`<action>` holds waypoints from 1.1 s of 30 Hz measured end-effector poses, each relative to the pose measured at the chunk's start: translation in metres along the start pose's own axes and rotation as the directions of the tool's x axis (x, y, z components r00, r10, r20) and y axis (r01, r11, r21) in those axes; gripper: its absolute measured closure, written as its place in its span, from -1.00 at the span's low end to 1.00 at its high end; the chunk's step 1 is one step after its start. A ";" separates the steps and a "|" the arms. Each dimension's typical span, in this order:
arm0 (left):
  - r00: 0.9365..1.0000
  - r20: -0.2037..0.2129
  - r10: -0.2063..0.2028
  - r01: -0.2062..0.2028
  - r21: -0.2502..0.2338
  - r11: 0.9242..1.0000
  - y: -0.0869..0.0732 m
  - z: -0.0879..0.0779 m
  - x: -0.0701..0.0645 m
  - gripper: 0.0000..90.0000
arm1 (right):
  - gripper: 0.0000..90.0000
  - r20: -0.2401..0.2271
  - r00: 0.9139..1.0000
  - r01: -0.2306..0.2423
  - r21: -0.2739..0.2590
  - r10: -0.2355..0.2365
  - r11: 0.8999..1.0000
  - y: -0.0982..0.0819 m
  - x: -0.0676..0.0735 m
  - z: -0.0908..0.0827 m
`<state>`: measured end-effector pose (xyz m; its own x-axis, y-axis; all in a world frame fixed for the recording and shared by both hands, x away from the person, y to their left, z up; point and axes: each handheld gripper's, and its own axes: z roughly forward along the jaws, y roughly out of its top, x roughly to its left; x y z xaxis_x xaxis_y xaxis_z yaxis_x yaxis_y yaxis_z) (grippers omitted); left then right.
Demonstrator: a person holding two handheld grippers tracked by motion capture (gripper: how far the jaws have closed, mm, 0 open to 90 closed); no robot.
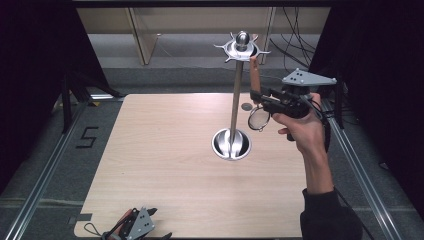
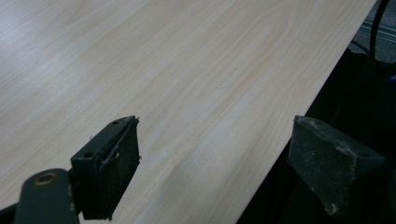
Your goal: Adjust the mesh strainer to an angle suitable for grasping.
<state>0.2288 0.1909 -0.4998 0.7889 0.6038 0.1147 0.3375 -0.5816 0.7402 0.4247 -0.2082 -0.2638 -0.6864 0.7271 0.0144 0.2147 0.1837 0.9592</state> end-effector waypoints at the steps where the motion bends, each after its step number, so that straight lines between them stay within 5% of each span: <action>1: 1.000 -0.002 -0.001 0.001 -0.001 1.000 0.000 0.000 0.000 -0.65 | 0.54 -0.003 1.000 -0.005 0.005 0.005 1.000 0.000 0.000 0.000; 30: 1.000 0.006 -0.004 0.004 0.005 1.000 0.000 0.000 0.000 -0.65 | 0.54 -0.019 1.000 -0.016 0.002 0.016 1.000 -0.007 -0.004 0.017; 33: 1.000 0.002 -0.013 0.013 0.000 1.000 0.000 0.000 -0.001 -0.65 | 0.52 -0.018 0.998 -0.062 0.009 0.063 0.998 -0.009 -0.003 0.015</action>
<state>0.2280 0.1905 -0.5003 0.7853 0.6103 0.1037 0.3478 -0.5735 0.7417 0.4356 -0.2022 -0.2767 -0.6842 0.7250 0.0795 0.2637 0.1442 0.9538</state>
